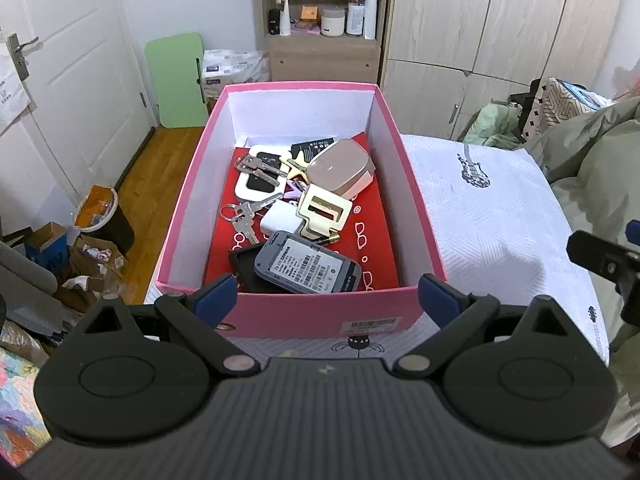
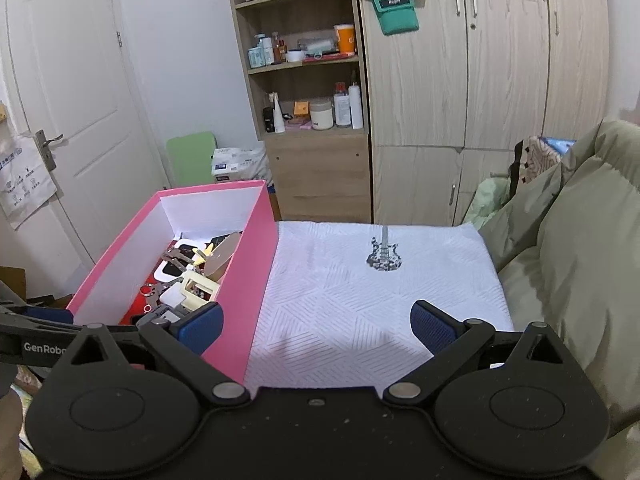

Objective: Organize rigid objects

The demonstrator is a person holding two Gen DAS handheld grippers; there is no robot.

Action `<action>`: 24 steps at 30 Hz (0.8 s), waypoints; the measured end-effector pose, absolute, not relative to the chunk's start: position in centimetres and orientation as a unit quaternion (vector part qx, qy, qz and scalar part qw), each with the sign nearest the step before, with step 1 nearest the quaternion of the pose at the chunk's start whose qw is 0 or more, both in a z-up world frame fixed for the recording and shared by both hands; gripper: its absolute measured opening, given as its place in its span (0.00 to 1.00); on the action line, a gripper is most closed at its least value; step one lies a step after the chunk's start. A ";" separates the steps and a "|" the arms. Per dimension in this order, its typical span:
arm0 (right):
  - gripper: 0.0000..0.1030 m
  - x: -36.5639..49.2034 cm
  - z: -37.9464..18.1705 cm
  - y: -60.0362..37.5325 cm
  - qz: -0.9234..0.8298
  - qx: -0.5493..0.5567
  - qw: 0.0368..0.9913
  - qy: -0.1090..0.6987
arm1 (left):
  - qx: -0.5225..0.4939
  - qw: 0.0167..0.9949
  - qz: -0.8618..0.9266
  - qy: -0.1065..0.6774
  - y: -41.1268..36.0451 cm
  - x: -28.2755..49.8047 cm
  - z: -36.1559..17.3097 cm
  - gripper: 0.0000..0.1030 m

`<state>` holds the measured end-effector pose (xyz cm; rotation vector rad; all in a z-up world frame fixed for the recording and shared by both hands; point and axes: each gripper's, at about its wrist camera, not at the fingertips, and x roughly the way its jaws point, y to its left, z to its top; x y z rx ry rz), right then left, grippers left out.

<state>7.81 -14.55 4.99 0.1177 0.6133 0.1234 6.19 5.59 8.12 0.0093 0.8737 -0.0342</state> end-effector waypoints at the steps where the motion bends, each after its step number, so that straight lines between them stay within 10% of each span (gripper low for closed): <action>1: 0.99 7.7 5.0 -14.5 0.060 0.054 0.950 0.300 | 0.005 0.906 -0.016 0.422 5.4 6.1 8.1 0.95; 24: 0.99 6.3 2.8 -15.3 0.052 0.046 0.962 0.266 | 0.013 0.917 0.009 0.398 4.7 5.2 7.0 1.00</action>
